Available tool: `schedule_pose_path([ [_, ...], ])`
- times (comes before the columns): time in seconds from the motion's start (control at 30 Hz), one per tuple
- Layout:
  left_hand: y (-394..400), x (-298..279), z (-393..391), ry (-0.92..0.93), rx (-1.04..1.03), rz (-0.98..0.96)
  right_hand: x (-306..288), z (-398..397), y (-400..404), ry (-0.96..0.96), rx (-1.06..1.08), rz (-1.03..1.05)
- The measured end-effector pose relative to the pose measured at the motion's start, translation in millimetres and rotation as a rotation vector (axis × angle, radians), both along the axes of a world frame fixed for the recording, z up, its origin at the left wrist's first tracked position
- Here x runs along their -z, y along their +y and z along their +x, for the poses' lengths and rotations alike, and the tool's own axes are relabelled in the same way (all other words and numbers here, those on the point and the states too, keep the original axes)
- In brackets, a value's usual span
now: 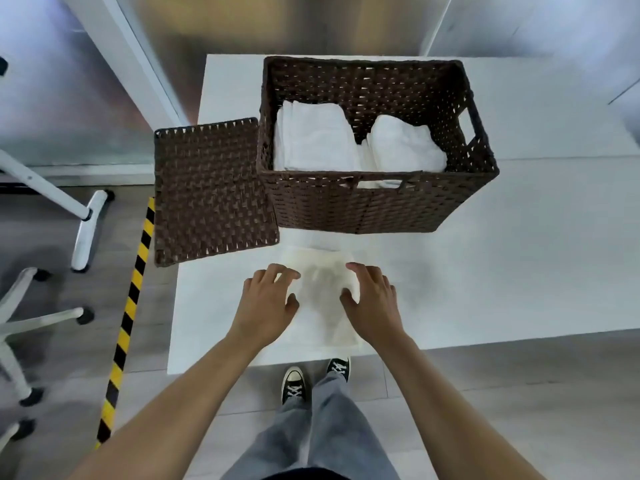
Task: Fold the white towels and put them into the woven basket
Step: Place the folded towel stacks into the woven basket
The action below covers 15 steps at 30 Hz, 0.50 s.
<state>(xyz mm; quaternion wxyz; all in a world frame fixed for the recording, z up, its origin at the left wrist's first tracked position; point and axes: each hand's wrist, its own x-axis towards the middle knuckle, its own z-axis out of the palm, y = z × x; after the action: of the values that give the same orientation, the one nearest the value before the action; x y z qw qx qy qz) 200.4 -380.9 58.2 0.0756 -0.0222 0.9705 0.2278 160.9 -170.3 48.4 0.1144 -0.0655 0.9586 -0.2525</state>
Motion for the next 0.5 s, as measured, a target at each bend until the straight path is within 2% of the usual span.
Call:
schedule_pose_path([
  [0.17, 0, 36, 13, -0.274, -0.052, -0.008, 30, 7, 2, -0.274, 0.162, 0.041],
  [0.23, 0, 48, 21, -0.341, -0.111, 0.115, 40, 9, 2, -0.388, 0.256, 0.015],
  [0.3, 3, 54, 26, -0.352, -0.188, 0.277, 47, 10, 2, -0.479, 0.362, -0.095],
  [0.5, -1, 62, 21, -0.423, -0.569, 0.636, 55, -3, 3, -0.663, 0.729, -0.426],
])
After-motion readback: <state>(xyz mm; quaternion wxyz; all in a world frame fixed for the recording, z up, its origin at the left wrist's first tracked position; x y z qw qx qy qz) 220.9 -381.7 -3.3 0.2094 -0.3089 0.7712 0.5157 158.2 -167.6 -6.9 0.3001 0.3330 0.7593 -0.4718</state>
